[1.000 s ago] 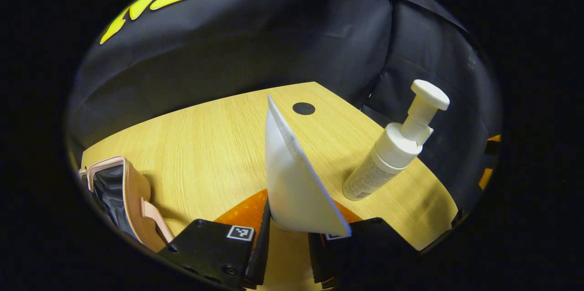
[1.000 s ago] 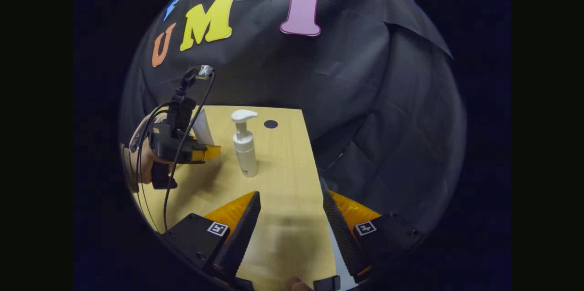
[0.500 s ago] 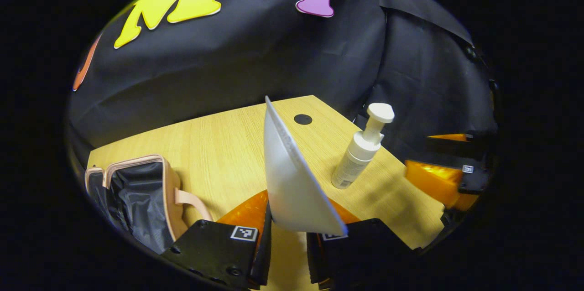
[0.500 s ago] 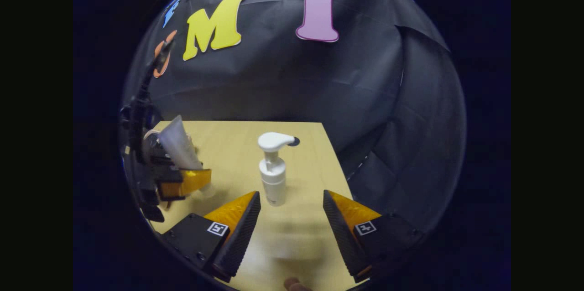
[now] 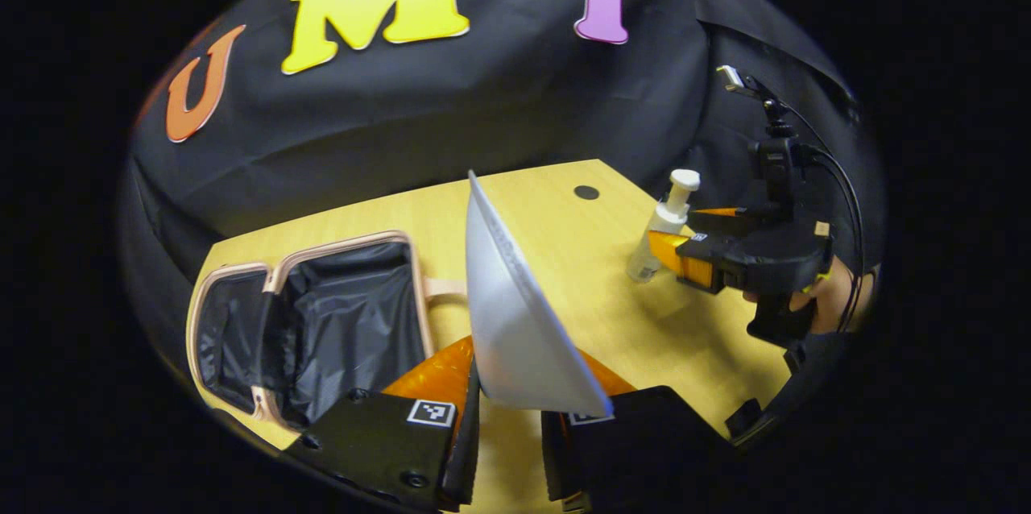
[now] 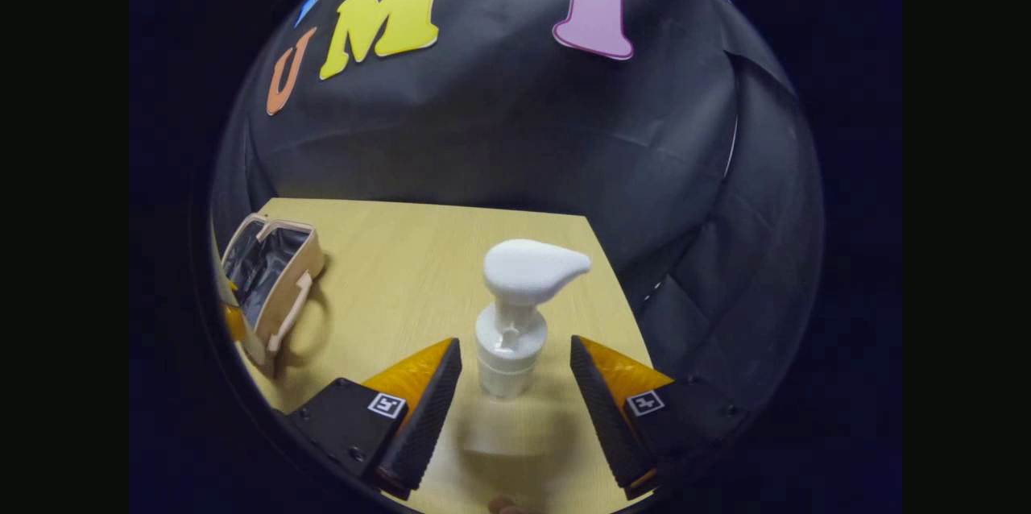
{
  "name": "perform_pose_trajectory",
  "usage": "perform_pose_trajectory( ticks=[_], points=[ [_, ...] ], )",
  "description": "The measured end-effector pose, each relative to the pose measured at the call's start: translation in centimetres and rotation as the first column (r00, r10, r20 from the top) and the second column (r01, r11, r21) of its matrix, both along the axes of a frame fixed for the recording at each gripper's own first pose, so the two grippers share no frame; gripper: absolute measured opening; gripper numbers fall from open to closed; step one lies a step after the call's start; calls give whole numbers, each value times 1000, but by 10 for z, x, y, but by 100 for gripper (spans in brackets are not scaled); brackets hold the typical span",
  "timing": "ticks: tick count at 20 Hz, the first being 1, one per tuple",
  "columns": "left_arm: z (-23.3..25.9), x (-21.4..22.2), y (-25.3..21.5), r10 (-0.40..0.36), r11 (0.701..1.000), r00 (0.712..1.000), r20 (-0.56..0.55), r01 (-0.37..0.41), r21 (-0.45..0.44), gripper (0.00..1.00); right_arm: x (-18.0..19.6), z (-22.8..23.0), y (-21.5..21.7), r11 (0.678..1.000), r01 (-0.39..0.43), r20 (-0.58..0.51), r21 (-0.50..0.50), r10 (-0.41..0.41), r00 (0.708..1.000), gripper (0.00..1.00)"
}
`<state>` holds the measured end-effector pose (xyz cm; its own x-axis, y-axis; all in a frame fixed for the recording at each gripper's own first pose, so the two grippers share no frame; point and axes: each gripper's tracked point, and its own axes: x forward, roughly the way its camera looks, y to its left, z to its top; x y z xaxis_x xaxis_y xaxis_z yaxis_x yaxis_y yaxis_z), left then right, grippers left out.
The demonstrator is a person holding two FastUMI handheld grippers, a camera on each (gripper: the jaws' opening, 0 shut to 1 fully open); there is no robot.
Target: First open the suitcase, pack the skin care products into it, and then close the suitcase.
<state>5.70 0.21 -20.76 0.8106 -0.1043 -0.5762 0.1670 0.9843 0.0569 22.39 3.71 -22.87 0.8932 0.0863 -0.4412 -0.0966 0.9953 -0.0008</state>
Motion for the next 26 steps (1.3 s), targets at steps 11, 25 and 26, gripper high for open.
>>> perform_pose_trajectory(
  ticks=[11, 25, 26],
  points=[
    [-1, -36, 144, 260, 965, 965, -28, -259, 35, 41, -15, -7, 15, 999, 32, -48, 19, -31, 998, 50],
    [-85, 6, 202, 320, 947, 903, -285, -313, 73, 41, -126, 91, 125, 983, -101, 17, 152, 100, 995, 48],
    [-90, 6, 203, 323, 946, 895, -308, -315, 76, 40, -128, 98, 131, 984, -107, 26, 144, 105, 994, 48]
  ],
)
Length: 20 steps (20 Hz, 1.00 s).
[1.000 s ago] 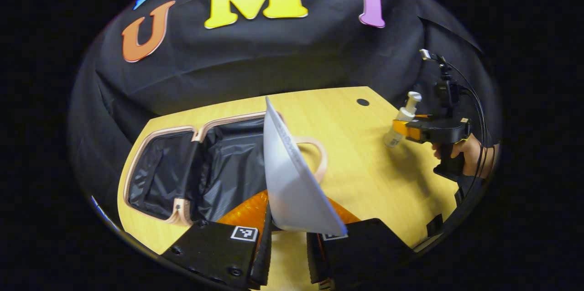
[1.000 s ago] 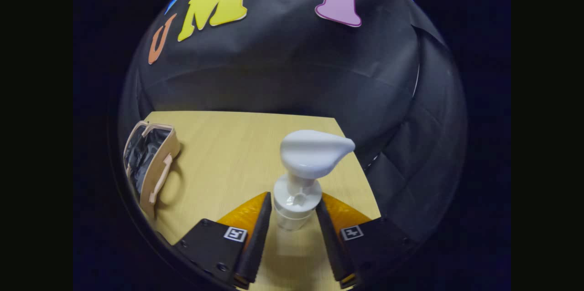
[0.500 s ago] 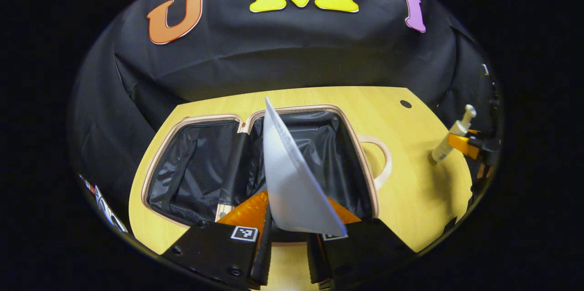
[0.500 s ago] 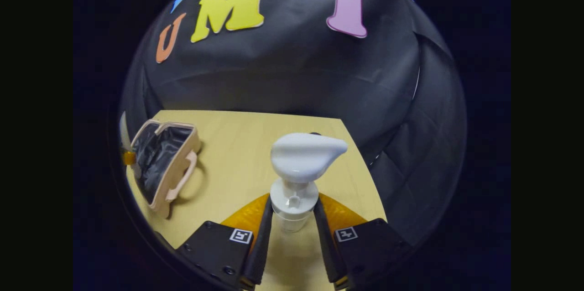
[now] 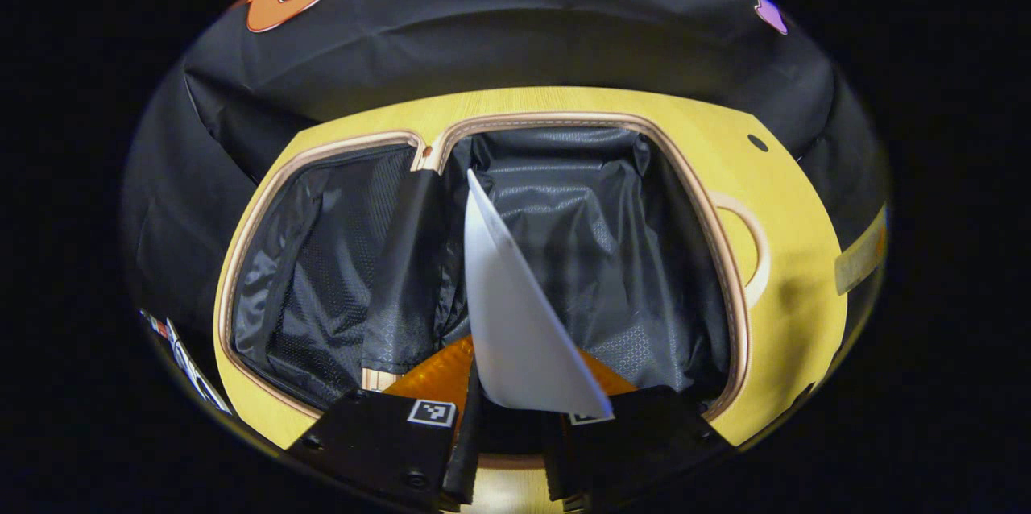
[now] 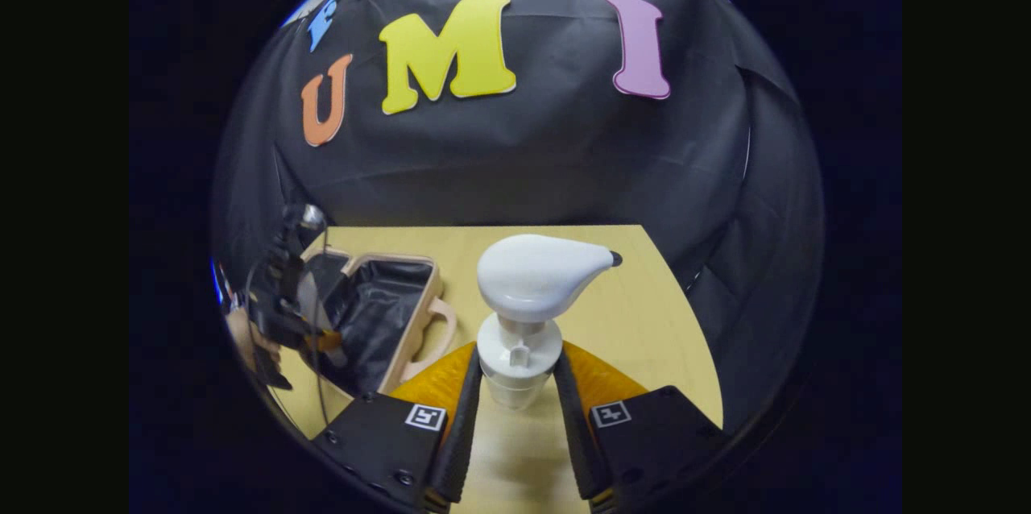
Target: First open the suitcase, pack the skin care products into it, and then close the suitcase.
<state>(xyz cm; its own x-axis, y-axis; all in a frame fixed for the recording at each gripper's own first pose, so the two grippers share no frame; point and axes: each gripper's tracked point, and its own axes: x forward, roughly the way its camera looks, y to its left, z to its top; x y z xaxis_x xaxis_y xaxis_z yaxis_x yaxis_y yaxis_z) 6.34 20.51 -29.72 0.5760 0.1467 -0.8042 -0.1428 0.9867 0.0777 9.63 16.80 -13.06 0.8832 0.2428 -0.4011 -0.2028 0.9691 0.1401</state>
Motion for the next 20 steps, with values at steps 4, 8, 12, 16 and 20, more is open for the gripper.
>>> perform_pose_trajectory(
  ticks=[4, 8, 12, 16, 20],
  points=[
    [2, 16, 2, -19, 1000, 1000, 4, 19, -2, 36, 2, 22, 12, 1000, -6, 23, -16, 7, 1000, 48],
    [-5, 33, 8, -14, 1000, 1000, 6, 14, -24, 35, 4, 37, 21, 1000, 2, 34, -17, -2, 999, 48],
    [-25, 45, 12, -26, 999, 998, -56, 25, -32, 35, -2, 38, 33, 999, -12, 27, -39, 13, 1000, 48],
    [-34, 52, 9, -25, 998, 995, -96, 19, -62, 35, -9, 34, 39, 998, -20, 14, -52, 21, 1000, 48],
    [-30, 50, 7, -8, 994, 998, -62, 1, -105, 36, -15, 36, 59, 998, -53, -7, -38, 53, 999, 48]
  ],
)
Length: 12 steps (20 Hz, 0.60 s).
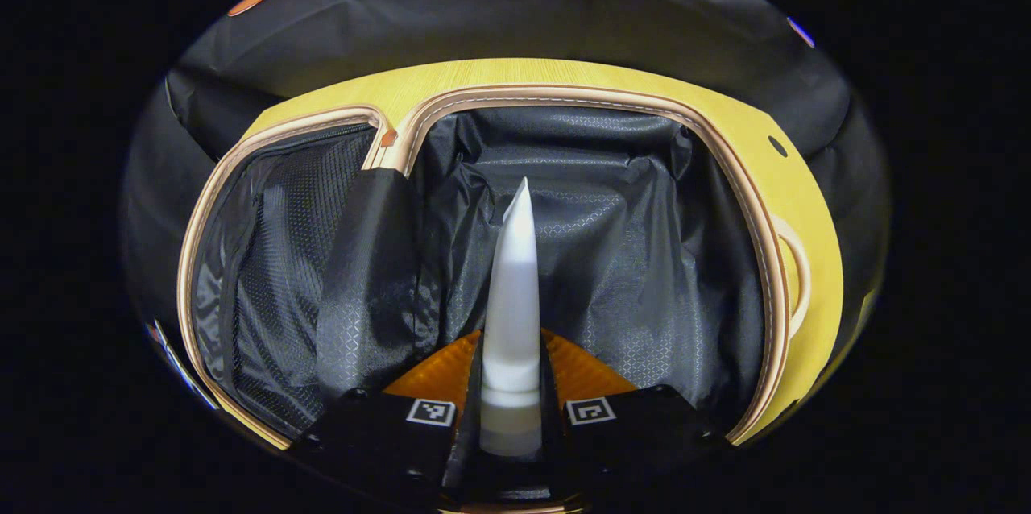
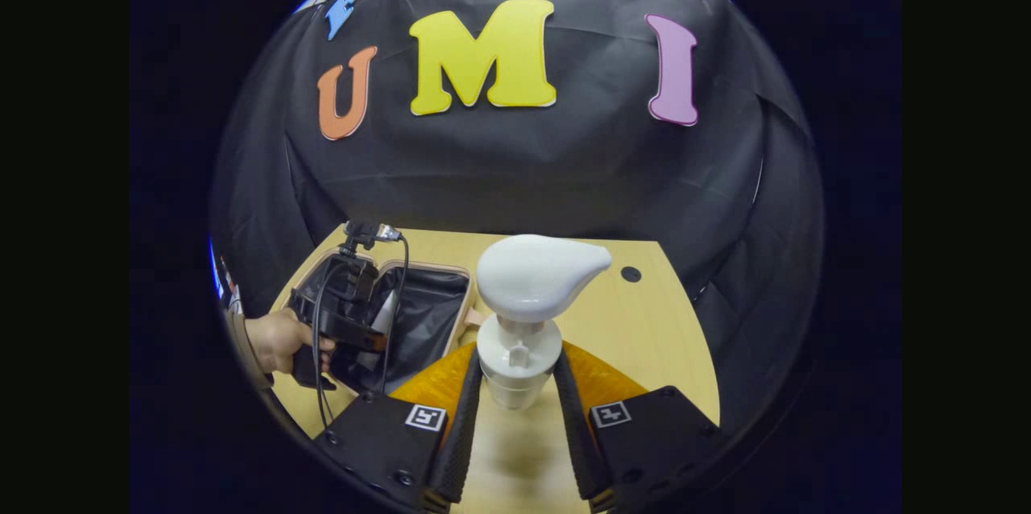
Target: First open the suitcase, pack the skin care products into it, and then close the suitcase.
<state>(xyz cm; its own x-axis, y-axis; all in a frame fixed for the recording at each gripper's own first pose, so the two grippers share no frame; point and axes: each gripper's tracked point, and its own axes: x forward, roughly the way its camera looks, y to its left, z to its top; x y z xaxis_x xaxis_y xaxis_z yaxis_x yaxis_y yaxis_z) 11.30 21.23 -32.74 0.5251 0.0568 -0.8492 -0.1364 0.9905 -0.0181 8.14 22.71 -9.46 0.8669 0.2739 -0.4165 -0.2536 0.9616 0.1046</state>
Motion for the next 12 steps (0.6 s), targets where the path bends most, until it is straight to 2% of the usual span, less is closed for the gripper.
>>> perform_pose_trajectory(
  ticks=[1, 2, 4, 5, 6, 7, 8, 12],
  points=[
    [1, -1, -1, -2, 1000, 1000, 3, 2, -15, 43, 1, 4, 10, 1000, -18, -3, 10, 18, 1000, 48],
    [1, -4, -4, 2, 999, 1000, 5, -2, -38, 40, 4, 6, 20, 999, -38, -10, 28, 38, 999, 48],
    [5, -9, -13, 23, 994, 1000, 19, -21, -105, 45, 10, 11, 44, 995, -76, -26, 62, 77, 997, 48],
    [12, -16, -21, 24, 989, 999, 34, -19, -148, 62, 13, 14, 55, 993, -91, -31, 69, 93, 995, 46],
    [23, -22, -26, 25, 984, 998, 57, -15, -177, 57, 17, 15, 66, 992, -107, -32, 67, 109, 993, 48],
    [32, -26, -29, 25, 980, 996, 84, -8, -199, 83, 22, 14, 78, 991, -123, -34, 59, 125, 992, 48],
    [44, -31, -31, 24, 977, 992, 120, 2, -215, 77, 23, 12, 89, 989, -141, -42, 53, 143, 989, 48],
    [85, -53, -7, 31, 986, 967, 252, 11, -165, 92, 17, -12, 142, 972, -218, -140, 93, 229, 963, 48]
  ],
)
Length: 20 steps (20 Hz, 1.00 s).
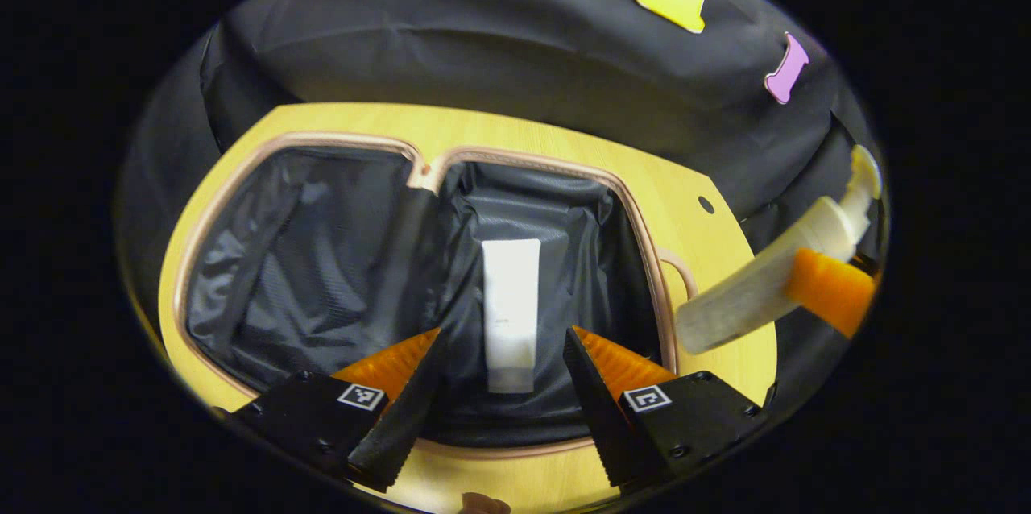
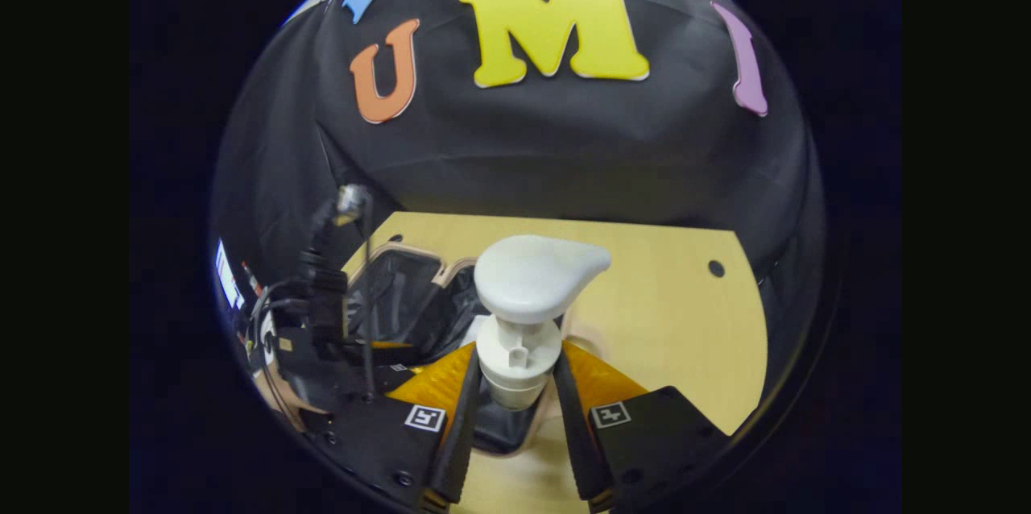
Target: First open the suitcase, pack the skin care products into it, and then close the suitcase.
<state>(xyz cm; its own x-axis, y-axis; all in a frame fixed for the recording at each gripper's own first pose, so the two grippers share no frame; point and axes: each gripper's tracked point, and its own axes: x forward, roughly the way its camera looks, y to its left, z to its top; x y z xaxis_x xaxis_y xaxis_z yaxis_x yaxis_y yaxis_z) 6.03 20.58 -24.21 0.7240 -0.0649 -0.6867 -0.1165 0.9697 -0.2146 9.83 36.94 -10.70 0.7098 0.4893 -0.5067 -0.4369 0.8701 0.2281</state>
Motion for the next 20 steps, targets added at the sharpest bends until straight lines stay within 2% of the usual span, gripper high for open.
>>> perform_pose_trajectory(
  ticks=[2, 4, 7, 10, 11, 13, 17, 20],
  points=[
    [17, -15, 21, 26, 999, 997, 70, -29, 36, 93, -4, -21, 21, 1000, -29, -76, -12, 28, 997, 48],
    [31, -30, 49, 60, 992, 988, 143, -74, 99, 93, -12, -49, 38, 997, -50, -160, -66, 39, 986, 48],
    [54, -44, 89, 71, 976, 963, 260, -121, 179, 94, -15, -76, 53, 991, -67, -237, -120, 37, 971, 48],
    [65, -60, 116, 100, 967, 941, 322, -168, 191, 94, -15, -89, 59, 985, -50, -278, -165, 2, 961, 48],
    [70, -66, 128, 117, 960, 931, 347, -195, 200, 95, -12, -93, 58, 983, -36, -289, -182, -18, 957, 48],
    [88, -75, 157, 140, 940, 891, 432, -256, 225, 95, -8, -93, 59, 983, -3, -301, -184, -53, 952, 48],
    [118, -94, 193, 144, 922, 845, 515, -304, 240, 95, 13, -93, 62, 983, 44, -313, -176, -98, 945, 48],
    [150, -92, 216, 123, 920, 786, 606, -320, 228, 94, 29, -98, 67, 981, 95, -330, -170, -148, 932, 49]
  ],
)
